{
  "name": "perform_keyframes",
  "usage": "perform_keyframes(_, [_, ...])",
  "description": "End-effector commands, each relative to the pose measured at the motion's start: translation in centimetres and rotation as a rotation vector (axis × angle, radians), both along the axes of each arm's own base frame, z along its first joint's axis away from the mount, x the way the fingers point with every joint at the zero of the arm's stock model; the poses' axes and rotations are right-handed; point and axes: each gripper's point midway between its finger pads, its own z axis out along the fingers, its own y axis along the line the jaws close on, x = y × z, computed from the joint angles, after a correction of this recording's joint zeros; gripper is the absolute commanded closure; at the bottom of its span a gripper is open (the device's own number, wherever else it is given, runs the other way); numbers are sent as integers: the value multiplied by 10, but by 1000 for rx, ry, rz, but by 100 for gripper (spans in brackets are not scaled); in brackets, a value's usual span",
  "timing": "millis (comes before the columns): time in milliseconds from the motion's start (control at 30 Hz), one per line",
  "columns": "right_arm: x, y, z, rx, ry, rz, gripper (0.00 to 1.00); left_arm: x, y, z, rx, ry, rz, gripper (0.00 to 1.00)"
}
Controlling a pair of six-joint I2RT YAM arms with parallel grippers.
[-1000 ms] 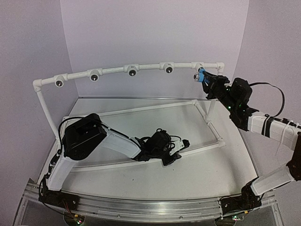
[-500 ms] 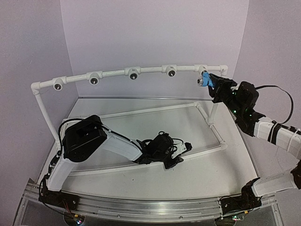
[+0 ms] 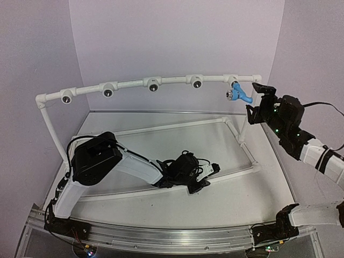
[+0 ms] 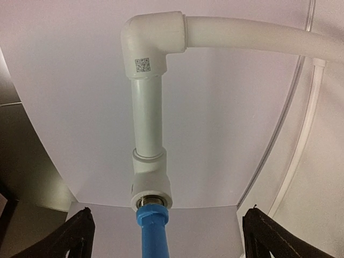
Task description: Install the water faucets
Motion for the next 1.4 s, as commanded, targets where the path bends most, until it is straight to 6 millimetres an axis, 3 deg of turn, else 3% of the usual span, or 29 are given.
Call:
perform_keyframes(0, [-28,-19,-6,-175,54,-50,2,-85,42,-92,289,212,-165,100])
perform_keyframes(100, [-48,-30,15,-480,-14,-65,2,-85,42,-92,290,213,-166,100])
perform_keyframes(167, [-62,-33,40,-751,-96,-56,2,-85,42,-92,290,214,-167,100])
perform_keyframes(267, [-79,-19,68,-1186,-281,40,2,-85,41,-92,288,215,-170,100])
perform_keyframes(333, [-86,-7,71,-1475,-384,134,3,-85,40,-92,287,217,-174,100])
perform_keyframes(433, [-91,4,59,-1820,-476,302,4,-86,39,-92,285,219,-179,100])
perform_keyframes(567, [-84,-6,49,-2139,-511,328,6,-86,39,-92,286,220,-177,100])
perform_keyframes(833, [-74,0,52,-2405,-609,363,17,-85,39,-92,288,218,-174,100])
perform_keyframes(1033, [-58,15,39,-2523,-635,400,18,-84,39,-93,288,219,-173,100])
perform_keyframes(1233, [-46,46,49,-2657,-645,248,14,-84,38,-93,289,219,-172,100])
perform_keyframes(1367, [-33,50,47,-2740,-567,187,16,-84,39,-93,290,219,-171,100])
